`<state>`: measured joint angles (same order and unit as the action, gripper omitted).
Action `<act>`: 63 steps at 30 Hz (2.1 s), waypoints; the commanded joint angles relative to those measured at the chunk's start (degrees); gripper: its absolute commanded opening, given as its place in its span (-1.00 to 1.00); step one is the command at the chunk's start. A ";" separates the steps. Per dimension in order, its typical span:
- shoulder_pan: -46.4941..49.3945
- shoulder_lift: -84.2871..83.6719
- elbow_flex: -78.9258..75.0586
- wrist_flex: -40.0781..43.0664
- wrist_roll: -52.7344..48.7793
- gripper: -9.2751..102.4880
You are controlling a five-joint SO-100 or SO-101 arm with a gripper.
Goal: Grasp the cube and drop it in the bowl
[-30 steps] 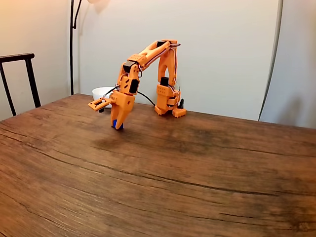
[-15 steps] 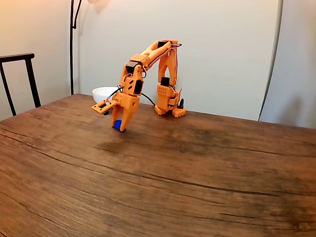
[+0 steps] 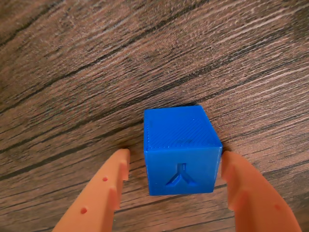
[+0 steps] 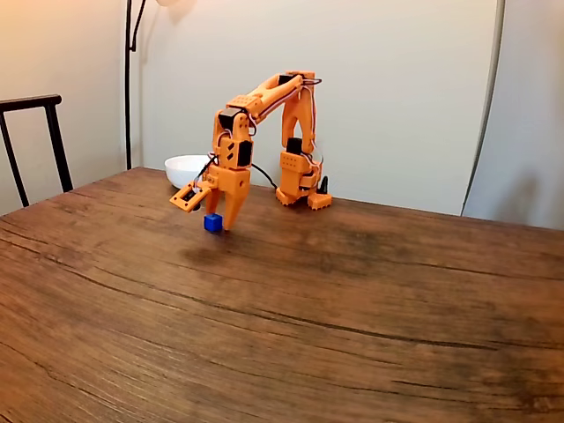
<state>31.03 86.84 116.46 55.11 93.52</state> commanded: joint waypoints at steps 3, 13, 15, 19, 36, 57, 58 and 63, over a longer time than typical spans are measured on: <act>-0.09 0.26 -1.23 -1.49 -0.26 -0.37; 0.09 0.18 -0.44 -3.87 -0.53 -0.38; 0.18 0.18 -0.35 -3.96 -0.53 -0.45; 0.26 0.18 -0.44 -3.60 -0.62 -0.68; 0.00 0.18 -1.14 -3.87 -1.32 -0.77; 1.76 1.14 -28.21 23.03 5.36 -0.77; 2.20 1.14 -29.88 25.22 5.54 -0.77; 4.83 5.80 -33.40 33.93 5.89 -0.77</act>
<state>34.28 87.63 86.13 85.87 98.79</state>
